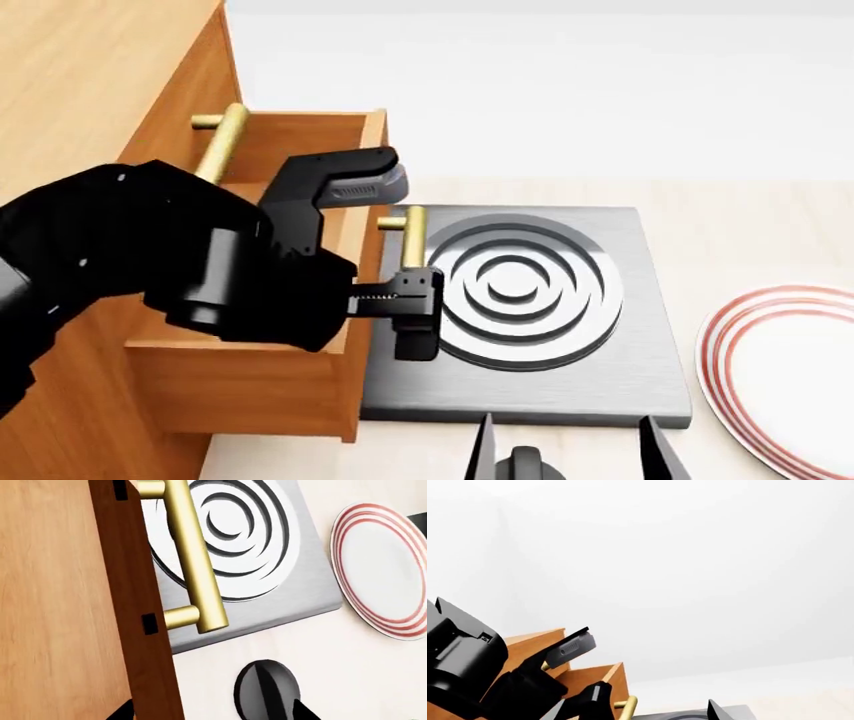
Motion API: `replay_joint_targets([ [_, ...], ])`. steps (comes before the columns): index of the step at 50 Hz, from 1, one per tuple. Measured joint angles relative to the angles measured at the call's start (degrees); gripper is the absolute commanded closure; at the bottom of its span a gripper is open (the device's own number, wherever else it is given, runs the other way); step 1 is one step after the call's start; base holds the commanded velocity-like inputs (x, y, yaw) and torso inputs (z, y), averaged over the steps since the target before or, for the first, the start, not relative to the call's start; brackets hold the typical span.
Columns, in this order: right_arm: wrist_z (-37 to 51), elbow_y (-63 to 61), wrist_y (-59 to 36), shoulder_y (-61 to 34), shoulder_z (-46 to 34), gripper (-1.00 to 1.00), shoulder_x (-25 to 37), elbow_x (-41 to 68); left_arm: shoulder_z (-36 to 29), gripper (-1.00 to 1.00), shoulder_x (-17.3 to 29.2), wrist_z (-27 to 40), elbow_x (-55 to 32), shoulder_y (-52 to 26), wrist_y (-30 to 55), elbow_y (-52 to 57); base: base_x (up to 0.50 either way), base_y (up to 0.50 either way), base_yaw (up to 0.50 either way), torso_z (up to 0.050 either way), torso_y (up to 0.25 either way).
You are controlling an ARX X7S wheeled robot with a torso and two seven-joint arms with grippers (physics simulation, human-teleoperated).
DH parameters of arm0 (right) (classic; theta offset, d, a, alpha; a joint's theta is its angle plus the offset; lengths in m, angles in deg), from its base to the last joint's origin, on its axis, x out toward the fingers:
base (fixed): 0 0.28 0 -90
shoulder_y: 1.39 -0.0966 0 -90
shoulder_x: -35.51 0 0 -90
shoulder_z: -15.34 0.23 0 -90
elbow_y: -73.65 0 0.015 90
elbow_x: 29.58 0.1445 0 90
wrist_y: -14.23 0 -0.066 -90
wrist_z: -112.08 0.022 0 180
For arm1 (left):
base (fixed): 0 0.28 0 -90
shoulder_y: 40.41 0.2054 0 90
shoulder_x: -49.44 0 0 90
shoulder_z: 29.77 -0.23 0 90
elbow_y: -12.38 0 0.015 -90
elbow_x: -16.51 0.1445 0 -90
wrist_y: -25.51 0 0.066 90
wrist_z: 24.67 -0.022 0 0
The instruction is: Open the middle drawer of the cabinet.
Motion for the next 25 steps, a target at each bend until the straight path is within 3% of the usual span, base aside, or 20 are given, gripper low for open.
replay_joint_targets([
  [25,0.3,0.5,0.2,-0.2,0.2,-1.0,0.2,0.7,1.3,-1.0,0.0,1.6,-2.1,2.7,-8.7,5.0,0.0,0.0,0.0,0.0,0.0],
])
